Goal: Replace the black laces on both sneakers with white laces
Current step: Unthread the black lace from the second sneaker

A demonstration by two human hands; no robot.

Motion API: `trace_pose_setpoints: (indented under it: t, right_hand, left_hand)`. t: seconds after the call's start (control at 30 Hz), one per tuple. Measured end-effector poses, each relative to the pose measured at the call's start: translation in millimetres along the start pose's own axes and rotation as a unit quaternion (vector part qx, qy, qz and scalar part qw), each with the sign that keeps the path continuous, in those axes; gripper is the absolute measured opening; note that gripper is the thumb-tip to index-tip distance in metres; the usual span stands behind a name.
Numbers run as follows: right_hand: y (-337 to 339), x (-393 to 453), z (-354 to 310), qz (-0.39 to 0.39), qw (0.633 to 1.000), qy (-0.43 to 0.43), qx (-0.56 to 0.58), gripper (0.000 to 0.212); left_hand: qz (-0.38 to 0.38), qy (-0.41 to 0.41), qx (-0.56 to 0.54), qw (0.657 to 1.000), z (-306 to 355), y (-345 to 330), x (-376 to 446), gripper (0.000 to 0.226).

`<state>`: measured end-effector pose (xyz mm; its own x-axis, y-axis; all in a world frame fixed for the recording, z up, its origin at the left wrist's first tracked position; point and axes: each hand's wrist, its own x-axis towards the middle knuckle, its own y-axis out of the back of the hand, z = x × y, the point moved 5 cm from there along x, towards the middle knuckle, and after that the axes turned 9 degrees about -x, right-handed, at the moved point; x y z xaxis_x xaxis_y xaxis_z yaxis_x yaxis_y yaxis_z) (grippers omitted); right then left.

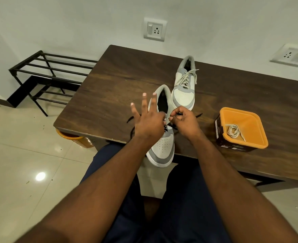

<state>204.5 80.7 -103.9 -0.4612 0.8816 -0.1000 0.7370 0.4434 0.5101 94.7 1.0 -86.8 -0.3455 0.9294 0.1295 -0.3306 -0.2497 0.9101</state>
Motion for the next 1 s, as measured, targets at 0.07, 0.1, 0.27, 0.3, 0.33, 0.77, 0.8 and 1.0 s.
trace_pose_setpoints:
  t: [0.07, 0.1, 0.27, 0.3, 0.33, 0.77, 0.8, 1.0]
  right_hand:
    - [0.1, 1.6, 1.2, 0.004, 1.0, -0.003, -0.007, 0.015]
    - [0.6, 1.8, 2.4, 0.006, 1.0, -0.007, -0.01, 0.015]
    - [-1.5, 3.7, 7.2, 0.003, 1.0, -0.01, -0.013, 0.018]
    - [-1.9, 4.1, 7.3, 0.005, 1.0, -0.01, -0.019, 0.019]
    - [-2.1, 4.4, 7.3, 0.007, 1.0, -0.01, -0.027, 0.019]
    - [-2.3, 3.3, 5.6, 0.015, 0.999, -0.012, -0.025, 0.016]
    - [-2.5, 3.1, 6.8, 0.014, 1.0, -0.015, -0.022, 0.017]
    - [-3.1, 2.1, 7.3, 0.016, 0.999, -0.014, -0.034, 0.022]
  left_hand:
    - [-0.026, 0.021, -0.019, 0.999, -1.0, -5.6, 3.2, 0.017]
    - [0.003, 0.031, -0.089, 0.996, -2.8, -6.0, 1.6, 0.016]
    - [0.376, 0.233, -0.547, 0.711, -49.9, 12.3, -34.0, 0.014]
    - [0.41, 0.285, -0.579, 0.645, -60.6, 11.5, -38.0, 0.01]
    - [0.412, 0.325, -0.587, 0.616, -66.9, 10.9, -38.8, 0.004]
    - [0.096, 0.013, -0.165, 0.982, -5.3, 3.0, -7.4, 0.016]
    - [0.184, 0.033, -0.262, 0.947, -12.4, 11.5, -13.4, 0.016]
    - [0.446, 0.263, -0.488, 0.703, -63.0, 33.5, -34.5, 0.029]
